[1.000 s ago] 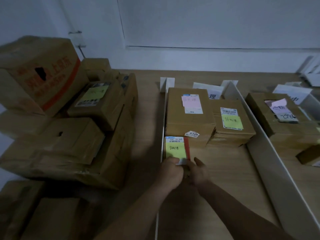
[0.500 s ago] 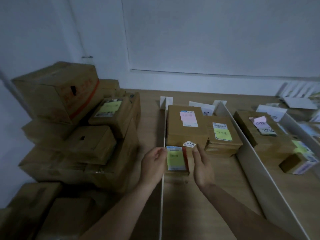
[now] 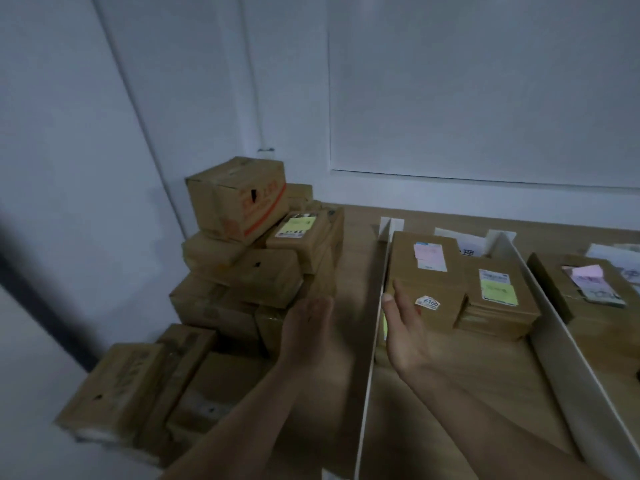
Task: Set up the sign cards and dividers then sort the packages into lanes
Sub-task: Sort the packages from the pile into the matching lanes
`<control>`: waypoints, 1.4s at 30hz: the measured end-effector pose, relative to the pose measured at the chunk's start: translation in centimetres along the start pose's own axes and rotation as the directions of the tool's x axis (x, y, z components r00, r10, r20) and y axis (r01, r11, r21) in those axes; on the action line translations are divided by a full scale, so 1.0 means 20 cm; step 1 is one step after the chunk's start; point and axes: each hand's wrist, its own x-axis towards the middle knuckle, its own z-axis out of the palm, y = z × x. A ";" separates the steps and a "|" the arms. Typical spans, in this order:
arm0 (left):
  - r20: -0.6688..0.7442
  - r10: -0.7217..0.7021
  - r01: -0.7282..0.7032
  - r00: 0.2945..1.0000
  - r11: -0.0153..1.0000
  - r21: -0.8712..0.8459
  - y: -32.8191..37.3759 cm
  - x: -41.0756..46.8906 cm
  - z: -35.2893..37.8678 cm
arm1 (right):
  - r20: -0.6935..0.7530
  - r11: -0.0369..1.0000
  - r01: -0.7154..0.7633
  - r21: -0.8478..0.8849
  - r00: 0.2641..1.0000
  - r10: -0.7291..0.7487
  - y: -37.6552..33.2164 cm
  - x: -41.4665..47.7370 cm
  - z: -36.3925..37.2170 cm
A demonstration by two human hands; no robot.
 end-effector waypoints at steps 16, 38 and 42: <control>-0.119 -0.055 0.062 0.991 0.997 0.055 -0.33 0.02 -0.83 | 0.173 1.000 0.027 0.015 0.985 -0.029 -0.25 -0.31 0.70; -0.010 -0.491 0.473 0.871 0.834 0.285 -1.15 0.22 -1.71 | 0.372 0.887 -0.410 -0.210 0.806 0.461 -0.09 -0.62 1.98; -0.048 -0.490 0.484 0.871 0.834 0.265 -1.11 0.26 -1.69 | 0.346 0.885 -0.430 -0.179 0.815 0.466 -0.14 -0.63 2.01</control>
